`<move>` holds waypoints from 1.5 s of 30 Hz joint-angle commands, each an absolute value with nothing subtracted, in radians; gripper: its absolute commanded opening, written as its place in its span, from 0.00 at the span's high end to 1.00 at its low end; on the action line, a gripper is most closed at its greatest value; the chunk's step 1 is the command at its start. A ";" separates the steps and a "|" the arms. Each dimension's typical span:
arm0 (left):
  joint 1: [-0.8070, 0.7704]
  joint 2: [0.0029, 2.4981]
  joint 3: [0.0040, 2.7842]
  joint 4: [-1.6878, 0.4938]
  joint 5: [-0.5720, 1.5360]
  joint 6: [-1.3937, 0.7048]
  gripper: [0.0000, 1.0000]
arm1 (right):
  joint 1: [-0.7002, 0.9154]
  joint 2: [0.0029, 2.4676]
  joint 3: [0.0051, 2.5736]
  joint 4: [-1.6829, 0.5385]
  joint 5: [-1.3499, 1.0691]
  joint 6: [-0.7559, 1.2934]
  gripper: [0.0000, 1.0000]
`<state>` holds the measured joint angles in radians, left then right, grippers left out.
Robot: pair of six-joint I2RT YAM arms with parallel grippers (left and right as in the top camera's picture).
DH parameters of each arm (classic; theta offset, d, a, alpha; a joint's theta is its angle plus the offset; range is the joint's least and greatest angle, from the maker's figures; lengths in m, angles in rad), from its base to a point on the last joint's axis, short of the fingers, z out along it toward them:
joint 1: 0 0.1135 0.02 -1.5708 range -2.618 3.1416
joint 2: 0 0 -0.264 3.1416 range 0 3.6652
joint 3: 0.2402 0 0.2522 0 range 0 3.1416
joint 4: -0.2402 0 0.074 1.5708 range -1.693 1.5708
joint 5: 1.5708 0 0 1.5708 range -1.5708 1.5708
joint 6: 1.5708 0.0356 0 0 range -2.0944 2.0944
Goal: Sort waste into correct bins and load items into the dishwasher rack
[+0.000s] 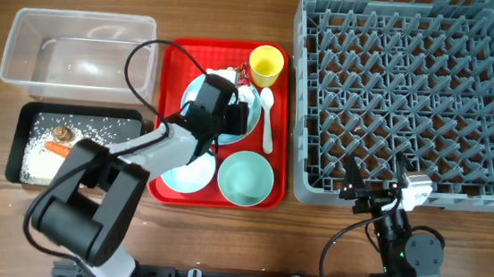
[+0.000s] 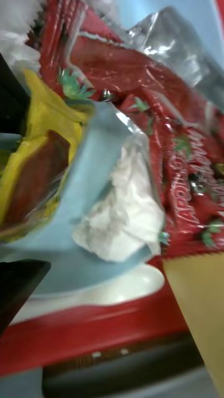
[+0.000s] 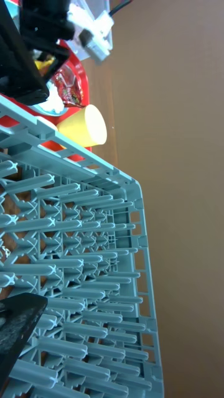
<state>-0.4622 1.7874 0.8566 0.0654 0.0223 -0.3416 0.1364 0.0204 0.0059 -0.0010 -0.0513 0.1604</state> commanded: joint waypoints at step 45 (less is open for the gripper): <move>0.202 1.590 0.866 0.119 -0.008 -0.355 0.87 | 0.137 0.018 0.005 0.002 -0.045 0.158 0.00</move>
